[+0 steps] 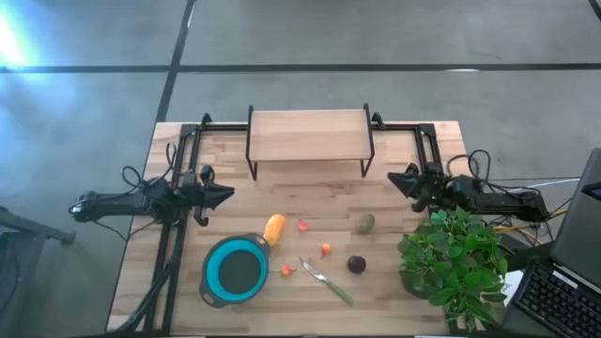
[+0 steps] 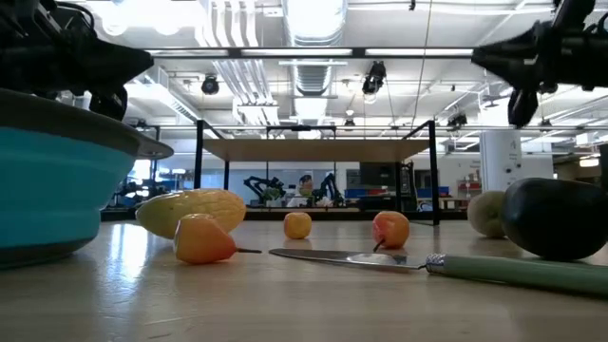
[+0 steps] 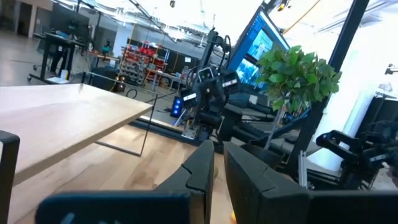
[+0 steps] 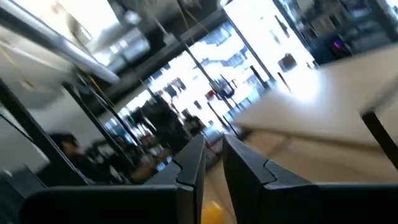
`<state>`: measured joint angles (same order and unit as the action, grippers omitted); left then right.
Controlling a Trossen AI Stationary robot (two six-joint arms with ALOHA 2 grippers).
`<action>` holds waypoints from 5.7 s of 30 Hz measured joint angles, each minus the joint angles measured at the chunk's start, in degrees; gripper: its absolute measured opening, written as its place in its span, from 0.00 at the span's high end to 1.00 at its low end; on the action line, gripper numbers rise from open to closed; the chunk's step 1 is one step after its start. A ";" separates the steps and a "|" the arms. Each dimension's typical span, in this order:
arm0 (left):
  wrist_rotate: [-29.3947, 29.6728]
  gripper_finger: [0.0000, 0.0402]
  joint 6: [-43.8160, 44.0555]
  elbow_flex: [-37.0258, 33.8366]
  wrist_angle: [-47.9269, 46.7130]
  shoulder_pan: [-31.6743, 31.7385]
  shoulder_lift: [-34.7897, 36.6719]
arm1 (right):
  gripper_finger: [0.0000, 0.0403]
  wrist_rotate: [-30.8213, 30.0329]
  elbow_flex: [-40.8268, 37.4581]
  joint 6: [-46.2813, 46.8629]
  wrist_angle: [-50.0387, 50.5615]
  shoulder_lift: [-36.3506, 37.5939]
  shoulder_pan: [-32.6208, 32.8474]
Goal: Pick & Place Fruit
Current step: Put the blue strainer bowl on the shelf
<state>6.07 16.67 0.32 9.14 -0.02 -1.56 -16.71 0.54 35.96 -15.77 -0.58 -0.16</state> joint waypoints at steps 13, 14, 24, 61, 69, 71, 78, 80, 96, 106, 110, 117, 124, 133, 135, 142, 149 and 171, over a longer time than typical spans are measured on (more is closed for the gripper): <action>0.02 0.89 4.99 0.00 1.82 0.01 -0.01 | 0.83 -1.51 1.93 -7.71 -11.70 0.04 0.00; 0.19 0.89 7.35 0.02 2.06 -0.01 -0.01 | 0.82 -1.51 2.31 -7.95 -11.64 0.04 0.00; 2.21 0.89 18.03 0.15 7.76 -0.01 -0.18 | 0.78 -1.46 5.75 -13.53 -9.86 -2.61 0.00; 2.61 0.50 14.32 35.54 -28.87 -0.01 -23.47 | 0.62 -1.30 6.56 -2.91 -10.16 -17.89 0.02; 2.60 0.50 16.06 48.47 -45.00 -0.03 -31.67 | 0.59 -0.73 6.56 -2.87 -10.24 -17.86 0.02; 2.13 0.50 17.43 51.20 -49.74 -0.03 -33.62 | 0.59 -0.43 6.56 -2.39 -10.31 -17.86 0.02; -3.34 0.50 22.34 58.33 -64.59 -0.01 -40.40 | 0.56 5.02 6.56 -2.03 -10.36 -17.84 0.04; -5.75 0.50 24.00 59.18 -66.67 -0.01 -42.33 | 0.56 5.25 6.56 -2.03 -10.59 -17.84 0.04; -14.67 0.50 27.08 59.41 -74.02 -3.49 -56.25 | 0.64 6.73 6.56 -3.15 -13.16 -17.82 0.04; -13.52 0.50 28.01 59.34 -74.63 -7.66 -61.71 | 0.60 6.75 6.56 -3.15 -13.12 -17.84 0.04; -13.19 0.50 28.28 59.34 -74.76 -9.95 -63.39 | 0.56 6.78 6.56 -3.15 -13.10 -17.86 0.04; -9.99 0.50 27.32 59.34 -74.74 -16.87 -66.07 | 0.52 6.86 6.56 -3.15 -13.03 -17.88 0.04; -5.73 0.50 22.07 59.34 -74.75 -23.01 -68.52 | 0.52 6.86 6.56 -3.17 -13.01 -17.88 0.04; -4.98 0.50 19.98 57.29 -74.20 -24.62 -72.53 | 0.56 6.86 6.56 -3.17 -13.01 -17.88 0.04; -5.01 0.50 19.80 56.88 -73.93 -24.62 -73.24 | 0.56 6.86 6.56 -3.19 -13.01 -17.88 0.04; -6.13 0.50 21.46 53.88 -72.25 -24.62 -75.01 | 0.53 6.84 6.56 -3.32 -13.01 -17.88 0.04; -9.02 0.50 24.94 49.66 -65.87 -24.62 -75.45 | 0.49 6.80 6.56 -3.61 -13.03 -17.88 0.04; -15.80 0.92 33.73 47.76 -64.02 -24.58 -69.32 | 0.55 6.75 6.56 -4.93 -12.89 -17.88 0.02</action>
<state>-9.73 50.40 48.08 -54.88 -24.60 -70.88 -9.96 7.09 31.03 -28.66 -18.46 -0.14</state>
